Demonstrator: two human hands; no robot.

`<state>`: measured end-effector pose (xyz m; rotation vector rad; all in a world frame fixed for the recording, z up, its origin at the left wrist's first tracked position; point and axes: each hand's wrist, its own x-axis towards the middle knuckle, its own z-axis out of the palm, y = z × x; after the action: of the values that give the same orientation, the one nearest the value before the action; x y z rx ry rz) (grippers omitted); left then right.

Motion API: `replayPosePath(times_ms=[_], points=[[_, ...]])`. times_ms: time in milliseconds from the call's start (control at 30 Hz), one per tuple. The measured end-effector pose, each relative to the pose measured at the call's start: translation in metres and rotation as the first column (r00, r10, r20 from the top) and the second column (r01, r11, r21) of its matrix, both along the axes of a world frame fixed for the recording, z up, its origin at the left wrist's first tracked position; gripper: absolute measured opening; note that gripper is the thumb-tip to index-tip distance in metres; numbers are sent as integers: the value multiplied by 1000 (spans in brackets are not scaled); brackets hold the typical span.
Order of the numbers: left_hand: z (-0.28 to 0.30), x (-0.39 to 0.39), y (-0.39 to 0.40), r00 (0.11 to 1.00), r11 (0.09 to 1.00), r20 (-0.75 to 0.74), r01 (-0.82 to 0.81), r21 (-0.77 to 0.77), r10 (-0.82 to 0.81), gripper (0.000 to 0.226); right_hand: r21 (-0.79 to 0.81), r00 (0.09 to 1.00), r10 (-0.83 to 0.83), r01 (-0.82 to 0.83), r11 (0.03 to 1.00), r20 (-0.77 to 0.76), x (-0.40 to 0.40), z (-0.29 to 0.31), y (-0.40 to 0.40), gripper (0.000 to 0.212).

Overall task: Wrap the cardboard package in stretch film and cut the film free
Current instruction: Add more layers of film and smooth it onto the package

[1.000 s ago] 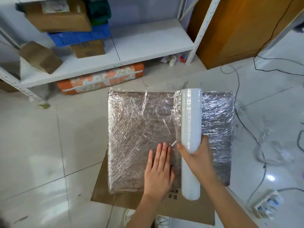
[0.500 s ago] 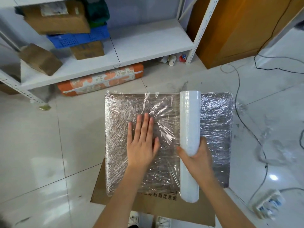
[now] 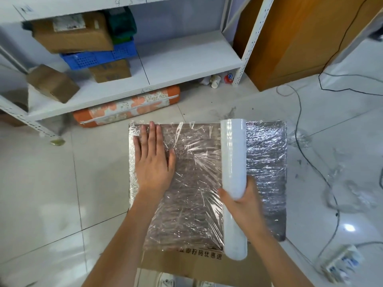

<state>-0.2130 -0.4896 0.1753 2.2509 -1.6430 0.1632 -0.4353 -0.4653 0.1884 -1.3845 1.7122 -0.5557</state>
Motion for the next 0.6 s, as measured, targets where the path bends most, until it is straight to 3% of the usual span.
replayPosePath(times_ms=[133,200,600], points=[[6,-41,-8,970,980,139,201,7,-200,62,16,1000,-18,18,1000,-14,1,1,-1,60],[-1,-59,-16,955,964,131,264,32,-266,61,25,999,-26,26,999,-19,2,1,2,63],[-15,-57,-23,958,960,63,279,13,-279,63,8,995,-48,48,999,85,5,16,0,65]])
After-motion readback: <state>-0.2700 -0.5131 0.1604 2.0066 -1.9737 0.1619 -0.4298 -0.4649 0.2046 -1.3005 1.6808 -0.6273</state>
